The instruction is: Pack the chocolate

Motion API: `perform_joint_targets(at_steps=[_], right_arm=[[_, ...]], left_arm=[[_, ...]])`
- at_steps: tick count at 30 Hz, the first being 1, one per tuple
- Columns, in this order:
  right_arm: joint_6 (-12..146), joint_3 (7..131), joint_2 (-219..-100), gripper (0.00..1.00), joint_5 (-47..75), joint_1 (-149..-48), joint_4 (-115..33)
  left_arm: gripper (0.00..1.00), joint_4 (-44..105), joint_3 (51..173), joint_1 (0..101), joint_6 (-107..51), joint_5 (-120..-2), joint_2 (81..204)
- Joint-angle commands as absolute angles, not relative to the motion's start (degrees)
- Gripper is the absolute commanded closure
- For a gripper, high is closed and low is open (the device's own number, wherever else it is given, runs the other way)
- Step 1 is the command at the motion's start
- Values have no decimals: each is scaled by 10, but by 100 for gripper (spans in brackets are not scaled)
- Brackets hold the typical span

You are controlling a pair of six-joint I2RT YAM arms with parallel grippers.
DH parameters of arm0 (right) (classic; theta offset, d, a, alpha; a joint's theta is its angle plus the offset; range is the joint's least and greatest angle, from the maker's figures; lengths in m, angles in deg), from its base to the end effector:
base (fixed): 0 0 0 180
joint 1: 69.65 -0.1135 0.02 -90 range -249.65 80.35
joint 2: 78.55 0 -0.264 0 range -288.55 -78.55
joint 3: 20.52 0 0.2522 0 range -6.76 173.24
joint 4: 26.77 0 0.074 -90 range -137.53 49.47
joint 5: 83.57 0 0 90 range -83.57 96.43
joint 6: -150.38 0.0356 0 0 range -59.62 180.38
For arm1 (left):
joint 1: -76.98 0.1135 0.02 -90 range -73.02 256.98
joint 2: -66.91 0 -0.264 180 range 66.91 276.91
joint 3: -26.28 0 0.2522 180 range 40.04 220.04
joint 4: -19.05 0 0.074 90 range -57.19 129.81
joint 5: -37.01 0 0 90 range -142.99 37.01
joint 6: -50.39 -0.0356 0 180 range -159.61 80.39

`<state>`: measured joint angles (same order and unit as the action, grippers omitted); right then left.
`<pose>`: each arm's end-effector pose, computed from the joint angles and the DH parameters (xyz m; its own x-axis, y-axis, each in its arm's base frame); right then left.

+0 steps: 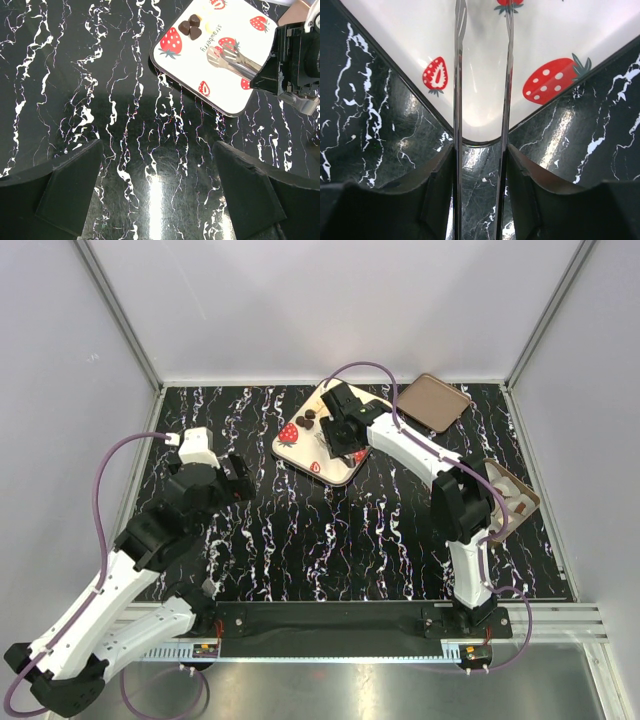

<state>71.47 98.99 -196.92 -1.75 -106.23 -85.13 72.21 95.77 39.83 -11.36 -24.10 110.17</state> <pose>0.3698 0.2681 0.2590 -0.7641 -0.3300 -0.5543 -0.3883 0.9214 -0.0133 0.1281 -0.0755 0.3583 -0.4058 -0.2125 -0.8889 -0.0075 0.9733 -0.2292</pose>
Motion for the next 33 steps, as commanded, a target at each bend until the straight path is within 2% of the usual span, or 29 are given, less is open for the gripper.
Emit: perform_joint_targets(at_steps=[1, 7, 16, 33], right_arm=[[713, 1020, -1951, 49, 8, -1061, -811], [710, 1049, -1998, 45, -16, -1061, -788], [690, 1129, -2071, 44, -20, -1060, -793], [715, 1124, -2091, 52, 36, -1040, -774]], left_arm=[[1, 681, 953, 398, -125, -231, 1098], [1, 673, 951, 398, -126, -237, 1101], [1, 668, 949, 398, -126, -235, 1109], [1, 671, 951, 398, -129, -228, 1105]])
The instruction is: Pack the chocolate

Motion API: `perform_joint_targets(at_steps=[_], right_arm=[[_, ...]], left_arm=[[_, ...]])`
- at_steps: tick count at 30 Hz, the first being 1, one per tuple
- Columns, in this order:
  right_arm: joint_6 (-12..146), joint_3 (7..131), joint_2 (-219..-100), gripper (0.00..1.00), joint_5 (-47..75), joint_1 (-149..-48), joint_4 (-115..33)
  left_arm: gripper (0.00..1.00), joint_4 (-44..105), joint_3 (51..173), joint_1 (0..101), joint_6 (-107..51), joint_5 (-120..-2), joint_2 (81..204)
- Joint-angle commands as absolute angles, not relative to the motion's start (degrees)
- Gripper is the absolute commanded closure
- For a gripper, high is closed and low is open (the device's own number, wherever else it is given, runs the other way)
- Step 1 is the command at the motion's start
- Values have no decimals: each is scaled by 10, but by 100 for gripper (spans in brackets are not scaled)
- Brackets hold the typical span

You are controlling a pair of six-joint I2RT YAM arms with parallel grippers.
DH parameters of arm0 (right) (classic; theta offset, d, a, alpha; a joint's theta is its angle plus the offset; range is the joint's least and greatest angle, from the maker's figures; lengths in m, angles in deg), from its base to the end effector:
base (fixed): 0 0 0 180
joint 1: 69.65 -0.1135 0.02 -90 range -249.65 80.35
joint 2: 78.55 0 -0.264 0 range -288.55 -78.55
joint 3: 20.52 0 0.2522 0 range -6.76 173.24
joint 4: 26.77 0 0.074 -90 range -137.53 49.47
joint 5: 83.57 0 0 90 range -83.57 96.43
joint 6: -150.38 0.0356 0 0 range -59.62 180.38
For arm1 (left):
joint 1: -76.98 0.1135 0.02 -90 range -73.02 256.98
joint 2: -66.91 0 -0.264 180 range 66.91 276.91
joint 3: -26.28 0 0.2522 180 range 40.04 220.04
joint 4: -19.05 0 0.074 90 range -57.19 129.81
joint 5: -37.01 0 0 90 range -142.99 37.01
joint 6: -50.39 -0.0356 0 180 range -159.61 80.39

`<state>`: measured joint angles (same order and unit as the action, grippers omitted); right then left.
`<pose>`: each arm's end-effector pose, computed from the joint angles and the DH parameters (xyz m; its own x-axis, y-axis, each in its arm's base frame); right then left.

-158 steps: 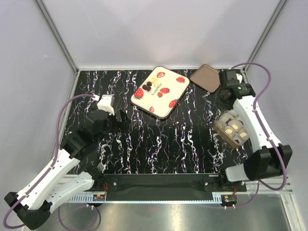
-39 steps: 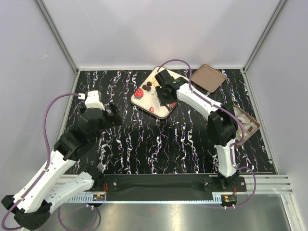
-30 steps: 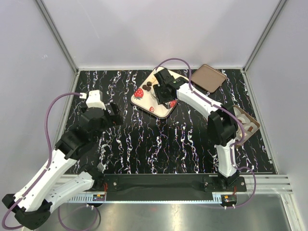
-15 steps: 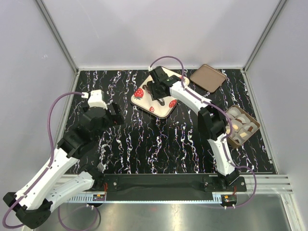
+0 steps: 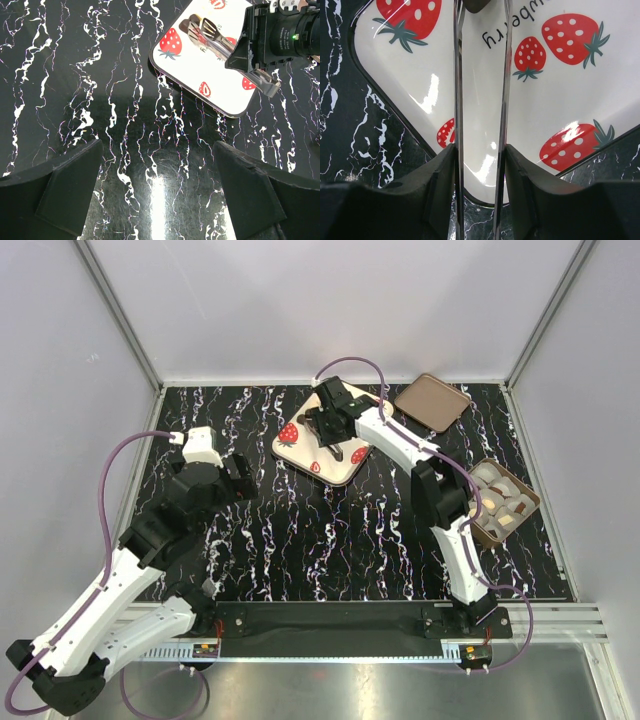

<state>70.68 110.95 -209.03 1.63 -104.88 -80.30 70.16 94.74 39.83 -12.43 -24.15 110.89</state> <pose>0.4184 0.2918 0.2318 -0.7333 -0.2997 -0.6103 -0.4087 0.9116 0.0434 0.1328 -0.0791 0.3542 -0.4025 -0.1971 -0.8940 0.0017 0.9764 -0.2160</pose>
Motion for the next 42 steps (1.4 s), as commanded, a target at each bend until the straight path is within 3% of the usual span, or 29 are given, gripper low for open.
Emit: perform_joint_targets(at_steps=[1, 15, 25, 32, 42], right_arm=[[716, 1124, -2091, 53, 39, -1039, -774], [723, 1082, -1998, 64, 38, -1030, -814], [744, 886, -1803, 68, 34, -1007, -843], [775, 803, -1652, 67, -8, -905, -919], [788, 723, -1568, 66, -16, -699, -986]], left_arm=[[1, 672, 953, 398, -129, -228, 1105], [1, 675, 964, 398, -125, -239, 1102], [1, 672, 957, 398, -121, -266, 1101], [1, 671, 952, 398, -126, -278, 1101], [1, 641, 926, 398, -121, -357, 1117]])
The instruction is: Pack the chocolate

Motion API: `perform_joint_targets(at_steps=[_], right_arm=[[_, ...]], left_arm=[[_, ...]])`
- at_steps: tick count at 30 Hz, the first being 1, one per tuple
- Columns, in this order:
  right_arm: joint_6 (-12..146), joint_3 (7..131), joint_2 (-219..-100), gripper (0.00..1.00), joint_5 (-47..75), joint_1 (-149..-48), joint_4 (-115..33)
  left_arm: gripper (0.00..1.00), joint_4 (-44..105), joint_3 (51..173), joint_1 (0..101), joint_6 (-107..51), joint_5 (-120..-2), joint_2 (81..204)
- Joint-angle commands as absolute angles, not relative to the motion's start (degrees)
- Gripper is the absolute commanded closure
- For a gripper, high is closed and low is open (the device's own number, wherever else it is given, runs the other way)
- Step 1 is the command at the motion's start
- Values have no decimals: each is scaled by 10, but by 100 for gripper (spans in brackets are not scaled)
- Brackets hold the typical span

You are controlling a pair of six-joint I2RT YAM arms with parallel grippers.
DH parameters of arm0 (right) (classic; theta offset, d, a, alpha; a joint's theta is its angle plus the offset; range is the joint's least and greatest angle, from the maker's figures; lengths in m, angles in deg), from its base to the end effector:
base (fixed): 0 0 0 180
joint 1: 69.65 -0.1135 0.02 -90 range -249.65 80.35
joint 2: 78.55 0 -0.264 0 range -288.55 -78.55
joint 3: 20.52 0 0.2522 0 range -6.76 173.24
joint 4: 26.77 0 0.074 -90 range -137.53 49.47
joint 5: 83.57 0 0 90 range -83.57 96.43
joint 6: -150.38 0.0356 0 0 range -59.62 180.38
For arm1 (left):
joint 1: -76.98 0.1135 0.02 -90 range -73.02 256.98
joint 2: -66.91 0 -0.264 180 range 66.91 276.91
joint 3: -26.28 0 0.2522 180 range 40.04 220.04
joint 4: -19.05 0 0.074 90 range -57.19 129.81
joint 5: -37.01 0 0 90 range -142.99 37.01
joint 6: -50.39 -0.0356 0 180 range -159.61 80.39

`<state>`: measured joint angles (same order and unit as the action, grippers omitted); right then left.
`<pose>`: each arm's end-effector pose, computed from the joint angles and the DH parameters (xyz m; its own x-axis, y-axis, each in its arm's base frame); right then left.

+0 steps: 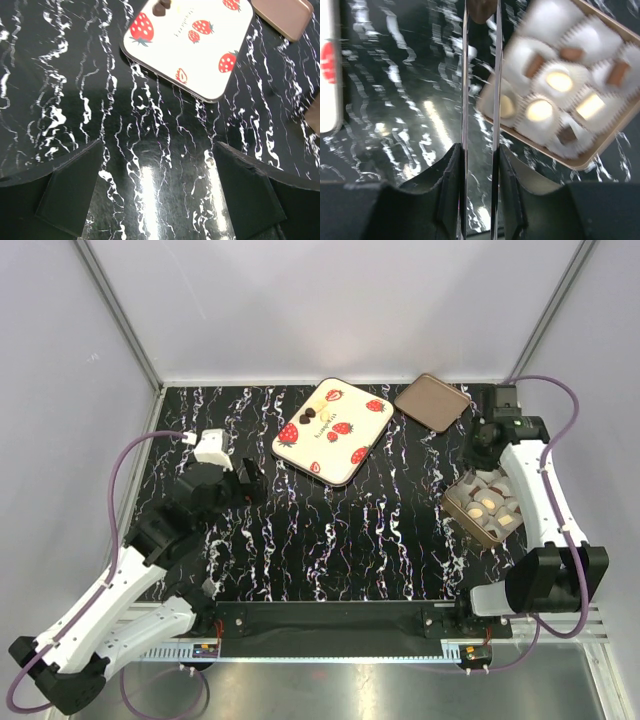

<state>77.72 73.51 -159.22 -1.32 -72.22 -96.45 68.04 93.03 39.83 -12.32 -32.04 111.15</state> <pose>0.2831 0.0079 0.3414 -0.7845 0.2604 -0.5628 0.2767 0.9592 0.0582 0.1351 -0.0864 0.3464 -0.4575 -0.1906 -0.8686 0.1116 0.9567 -0.2687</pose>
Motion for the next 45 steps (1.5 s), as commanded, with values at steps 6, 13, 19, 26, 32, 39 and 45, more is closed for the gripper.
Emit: perform_joint_targets(at_steps=[6, 13, 19, 26, 32, 39, 45], right_arm=[[797, 700, -1568, 66, -24, -639, -1000], [802, 679, -1574, 66, -36, -622, -985], [800, 654, -1568, 66, -50, -614, -967], [795, 654, -1566, 65, -54, -608, -954], [791, 652, -1575, 60, -61, -607, -939], [790, 650, -1582, 56, -67, -606, -923], [789, 650, -1591, 53, -67, -606, -915]], left_arm=[[1, 629, 919, 398, -122, -380, 1115], [1, 619, 908, 398, -125, -381, 1112], [1, 618, 907, 398, -125, -383, 1113], [1, 617, 904, 398, -123, -385, 1117], [1, 616, 906, 398, -121, -384, 1118], [1, 617, 904, 398, -120, -382, 1120], [1, 618, 907, 398, -122, -380, 1121]])
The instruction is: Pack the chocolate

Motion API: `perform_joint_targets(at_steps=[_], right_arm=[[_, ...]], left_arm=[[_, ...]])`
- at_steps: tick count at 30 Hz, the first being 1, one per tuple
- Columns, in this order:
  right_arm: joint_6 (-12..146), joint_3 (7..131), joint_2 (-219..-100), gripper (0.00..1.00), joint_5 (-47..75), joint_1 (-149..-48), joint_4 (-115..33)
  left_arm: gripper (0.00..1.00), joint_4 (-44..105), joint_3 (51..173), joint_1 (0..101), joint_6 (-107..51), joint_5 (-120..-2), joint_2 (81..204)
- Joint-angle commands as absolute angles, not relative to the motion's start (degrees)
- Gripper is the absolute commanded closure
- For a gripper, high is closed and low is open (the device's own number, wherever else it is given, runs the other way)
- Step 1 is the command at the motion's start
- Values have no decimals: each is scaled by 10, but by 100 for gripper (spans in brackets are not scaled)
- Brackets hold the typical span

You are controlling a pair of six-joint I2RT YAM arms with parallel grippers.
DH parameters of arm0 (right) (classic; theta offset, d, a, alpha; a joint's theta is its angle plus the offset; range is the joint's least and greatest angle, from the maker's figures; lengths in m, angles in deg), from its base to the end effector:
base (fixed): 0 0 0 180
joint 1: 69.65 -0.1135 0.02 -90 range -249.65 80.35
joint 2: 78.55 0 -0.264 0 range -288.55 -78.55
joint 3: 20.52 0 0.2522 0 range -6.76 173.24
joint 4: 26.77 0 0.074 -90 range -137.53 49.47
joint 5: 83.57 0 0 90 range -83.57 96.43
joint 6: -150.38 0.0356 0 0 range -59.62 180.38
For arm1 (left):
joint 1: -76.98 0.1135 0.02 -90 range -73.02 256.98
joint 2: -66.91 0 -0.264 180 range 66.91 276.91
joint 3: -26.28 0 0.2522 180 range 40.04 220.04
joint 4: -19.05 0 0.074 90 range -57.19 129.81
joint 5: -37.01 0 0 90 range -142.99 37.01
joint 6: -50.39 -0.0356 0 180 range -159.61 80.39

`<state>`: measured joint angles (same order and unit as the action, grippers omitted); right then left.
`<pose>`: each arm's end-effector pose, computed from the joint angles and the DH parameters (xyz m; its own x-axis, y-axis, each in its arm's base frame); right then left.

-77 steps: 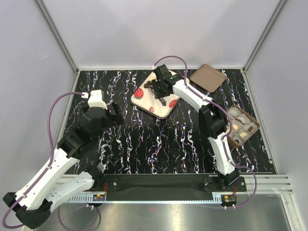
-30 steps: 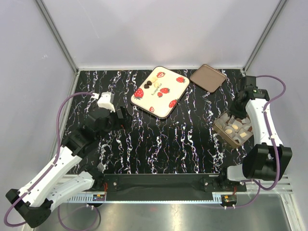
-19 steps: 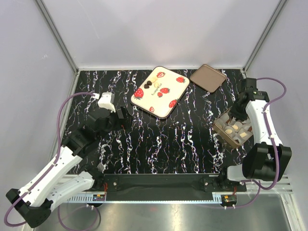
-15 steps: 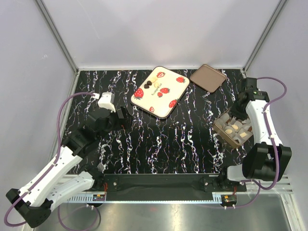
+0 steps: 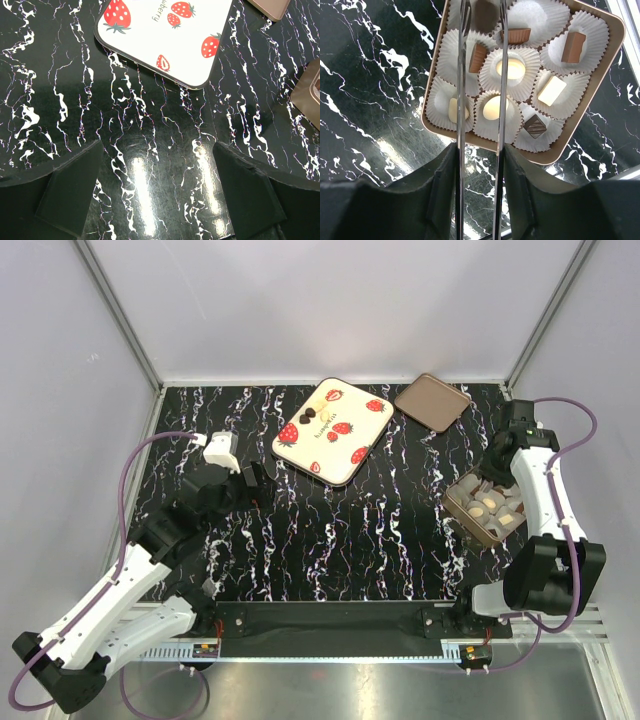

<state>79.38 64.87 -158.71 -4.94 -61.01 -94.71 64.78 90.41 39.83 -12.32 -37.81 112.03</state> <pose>0.2718 -0.0484 0.2998 -0.7537 0.4374 -0.4906 0.5098 0.8601 -0.0164 0.1403 -0.0946 0.3340 -0.5002 -0.1761 -0.8478 0.1880 0.9336 -0.3049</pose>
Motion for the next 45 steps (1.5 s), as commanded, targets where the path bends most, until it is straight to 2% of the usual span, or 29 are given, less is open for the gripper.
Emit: perform_joint_targets(at_steps=[1, 10, 14, 19, 23, 32, 37, 45], right_arm=[[789, 650, -1590, 53, -67, -606, -915], [788, 681, -1583, 52, -56, -606, -935], [791, 735, -1567, 54, -32, -606, -969], [790, 776, -1549, 55, 45, -608, -1000], [801, 757, -1527, 55, 99, -625, -977], [878, 658, -1540, 54, 37, -853, -901], [932, 548, -1518, 53, 12, -920, -840], [985, 477, -1504, 46, -6, -1027, -768]], left_arm=[[1, 618, 907, 398, -121, -379, 1121], [1, 620, 909, 398, -124, -378, 1119], [1, 623, 913, 398, -124, -376, 1116], [1, 623, 913, 398, -119, -379, 1115], [1, 624, 912, 398, -109, -387, 1114], [1, 637, 921, 398, -88, -388, 1129], [1, 638, 925, 398, -88, -377, 1126], [1, 627, 923, 398, -74, -387, 1143]])
